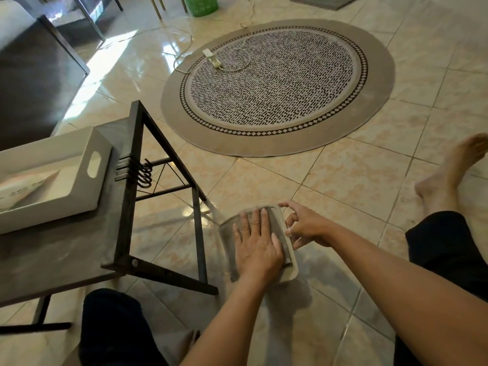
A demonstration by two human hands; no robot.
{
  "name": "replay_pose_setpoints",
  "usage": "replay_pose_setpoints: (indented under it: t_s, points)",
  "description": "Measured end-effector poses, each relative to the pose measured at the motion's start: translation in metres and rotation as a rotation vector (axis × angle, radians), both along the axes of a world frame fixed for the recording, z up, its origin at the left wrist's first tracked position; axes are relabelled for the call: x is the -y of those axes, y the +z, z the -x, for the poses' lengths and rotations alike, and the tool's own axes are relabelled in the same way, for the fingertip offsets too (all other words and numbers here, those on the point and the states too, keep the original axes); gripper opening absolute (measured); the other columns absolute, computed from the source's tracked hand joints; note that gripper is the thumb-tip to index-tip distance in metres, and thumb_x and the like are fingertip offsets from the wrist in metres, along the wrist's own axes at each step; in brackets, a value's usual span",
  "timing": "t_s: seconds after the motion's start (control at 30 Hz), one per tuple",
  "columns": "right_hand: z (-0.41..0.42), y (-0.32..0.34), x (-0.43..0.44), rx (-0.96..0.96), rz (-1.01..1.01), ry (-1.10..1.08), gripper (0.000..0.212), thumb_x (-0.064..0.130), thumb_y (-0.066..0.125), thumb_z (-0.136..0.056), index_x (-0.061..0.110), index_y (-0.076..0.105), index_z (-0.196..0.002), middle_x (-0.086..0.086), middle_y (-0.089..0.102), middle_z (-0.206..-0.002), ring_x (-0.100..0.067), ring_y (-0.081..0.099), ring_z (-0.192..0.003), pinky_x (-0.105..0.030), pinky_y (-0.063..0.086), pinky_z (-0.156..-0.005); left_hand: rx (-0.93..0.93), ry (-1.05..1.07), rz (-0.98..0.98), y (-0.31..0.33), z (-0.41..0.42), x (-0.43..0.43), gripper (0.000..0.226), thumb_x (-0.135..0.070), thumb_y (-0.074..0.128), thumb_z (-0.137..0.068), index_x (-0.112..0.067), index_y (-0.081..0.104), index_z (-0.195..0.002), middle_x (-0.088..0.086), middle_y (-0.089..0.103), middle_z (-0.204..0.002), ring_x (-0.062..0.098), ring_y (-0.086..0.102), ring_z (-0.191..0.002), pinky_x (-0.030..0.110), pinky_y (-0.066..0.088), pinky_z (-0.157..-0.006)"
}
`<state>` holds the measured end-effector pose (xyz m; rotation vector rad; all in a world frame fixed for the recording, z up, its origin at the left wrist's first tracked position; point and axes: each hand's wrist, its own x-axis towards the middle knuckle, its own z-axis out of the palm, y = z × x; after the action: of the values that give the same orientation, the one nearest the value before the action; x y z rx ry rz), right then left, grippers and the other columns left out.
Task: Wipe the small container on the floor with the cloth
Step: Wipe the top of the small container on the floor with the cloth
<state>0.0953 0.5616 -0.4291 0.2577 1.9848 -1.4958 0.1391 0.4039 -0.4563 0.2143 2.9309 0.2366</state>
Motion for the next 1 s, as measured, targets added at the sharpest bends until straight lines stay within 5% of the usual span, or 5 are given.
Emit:
replay_pose_setpoints:
  t_s: [0.67,1.0]
  points:
    - [-0.003,-0.002,0.003,0.01,0.028,-0.012,0.076,-0.015,0.055,-0.087,0.028,0.036,-0.147,-0.012,0.051,-0.096,-0.024,0.064,-0.073,-0.047,0.064,-0.067,-0.003,0.049,-0.057,0.0,-0.031,0.006,0.065,-0.041,0.016,-0.1,-0.02,-0.016,-0.152,0.004,-0.029,-0.159,0.022,-0.032,-0.143,0.045,-0.018,-0.116]
    - [-0.013,0.001,0.005,0.036,0.043,0.082,0.089,-0.014,0.054,-0.089,0.039,0.02,-0.152,-0.01,0.055,-0.088,-0.022,0.07,-0.067,-0.052,0.063,-0.073,-0.032,0.076,-0.088,0.0,-0.028,0.019,0.065,-0.043,0.015,-0.099,-0.021,-0.012,-0.154,0.003,-0.025,-0.16,0.02,-0.029,-0.145,0.048,-0.008,-0.121]
